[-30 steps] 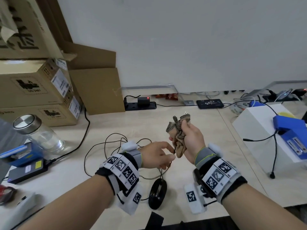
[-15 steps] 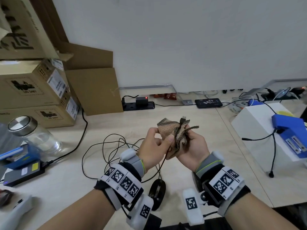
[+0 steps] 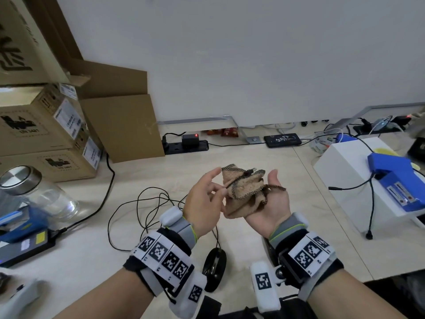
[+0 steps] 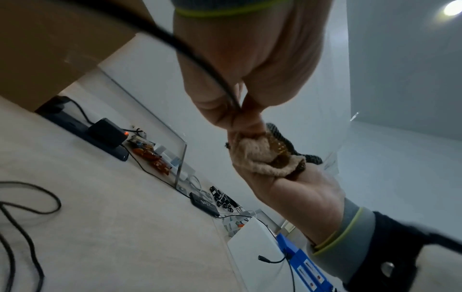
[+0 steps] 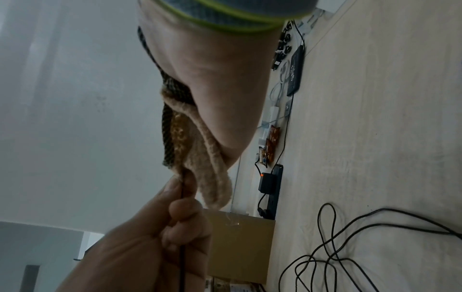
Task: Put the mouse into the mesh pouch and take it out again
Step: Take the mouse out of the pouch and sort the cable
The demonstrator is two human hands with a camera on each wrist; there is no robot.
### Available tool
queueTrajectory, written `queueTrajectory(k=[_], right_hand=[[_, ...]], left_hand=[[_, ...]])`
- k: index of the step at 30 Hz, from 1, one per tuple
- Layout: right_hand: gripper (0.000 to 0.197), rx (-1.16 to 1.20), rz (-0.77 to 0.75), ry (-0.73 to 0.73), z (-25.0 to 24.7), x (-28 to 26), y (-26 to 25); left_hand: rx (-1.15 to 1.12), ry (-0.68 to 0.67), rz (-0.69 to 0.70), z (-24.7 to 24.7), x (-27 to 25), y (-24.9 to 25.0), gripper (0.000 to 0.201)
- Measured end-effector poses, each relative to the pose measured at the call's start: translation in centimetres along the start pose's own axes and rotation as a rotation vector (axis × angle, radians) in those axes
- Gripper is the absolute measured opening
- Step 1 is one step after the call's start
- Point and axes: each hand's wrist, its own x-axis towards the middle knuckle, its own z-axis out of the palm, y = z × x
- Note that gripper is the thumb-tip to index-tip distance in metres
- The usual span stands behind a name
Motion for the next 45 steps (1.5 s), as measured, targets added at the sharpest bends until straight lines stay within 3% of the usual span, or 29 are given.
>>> queueTrajectory(k=[2, 5, 7, 9, 11, 13, 16, 19, 21, 23, 29, 32, 36, 40, 42, 45], right_hand=[[0.094, -0.109, 0.024, -0.074, 0.2, -0.4, 0.2], [0.065, -0.198, -0.004, -0.052, 0.3, -0.7, 0.2], [0.053, -0.387, -0.015, -0.01, 0.1, -0.8, 0.2], [0.058, -0.675, -0.058, 0.104, -0.5, -0.6, 0.3], [0.076, -0.904, -0.14, 0.207, -1.1, -0.5, 0.5], [0.088, -1.101, -0.206, 0.202, -1.3, -0.6, 0.6], [0.09, -1.31, -0.161, 0.155, -1.1, -0.5, 0.3], [0.073, -1.714, -0.108, 0.242, -0.4, -0.7, -0.7], [0.043, -1.815, -0.21, 0.277, -0.1, -1.0, -1.3], [0.023, -1.79, -0.382, 0.269, -0.2, -1.1, -1.7], [0.019, -1.813, -0.595, 0.317, -0.9, -0.6, -0.7], [0.015, -1.521, -0.615, 0.276, -0.3, -0.1, -0.9], [0.029, -0.904, -0.386, 0.338, 1.1, 0.2, -0.3], [0.053, -0.727, 0.019, 0.358, 1.4, 0.0, 1.4], [0.06, -0.668, 0.116, 0.327, 1.2, -0.2, 1.4], [0.055, -0.546, 0.177, 0.302, 1.0, -1.0, 0.5]], left_hand=[[-0.014, 0.07, 0.03, 0.1, 0.4, -0.1, 0.039], [-0.114, 0.136, -0.007, -0.2, 1.2, 0.2, 0.029], [-0.169, 0.151, -0.051, -0.5, 1.7, 0.7, 0.028], [-0.193, 0.145, -0.073, -0.9, 2.0, 0.9, 0.029], [-0.19, 0.104, -0.069, -1.2, 2.0, 1.1, 0.026], [-0.178, 0.04, -0.073, -1.2, 1.9, 1.3, 0.024], [-0.19, -0.04, -0.094, -1.0, 1.6, 1.9, 0.024], [-0.192, -0.058, -0.098, -0.9, 1.5, 2.6, 0.02], [-0.199, -0.05, -0.104, -1.1, 1.6, 2.8, 0.021], [-0.172, -0.048, -0.089, -1.2, 1.6, 3.1, 0.024], [-0.068, -0.055, -0.078, -1.1, 1.7, 2.9, 0.043], [-0.14, -0.079, -0.176, -1.3, 1.5, 2.9, 0.035], [-0.43, -0.144, -0.329, -1.0, 1.1, 4.0, 0.027], [-0.527, -0.149, -0.37, -0.8, 1.5, 4.3, 0.027], [-0.467, -0.111, -0.391, -1.3, 1.7, 4.0, 0.026], [-0.385, -0.066, -0.408, -2.5, 2.0, 3.1, 0.02]])
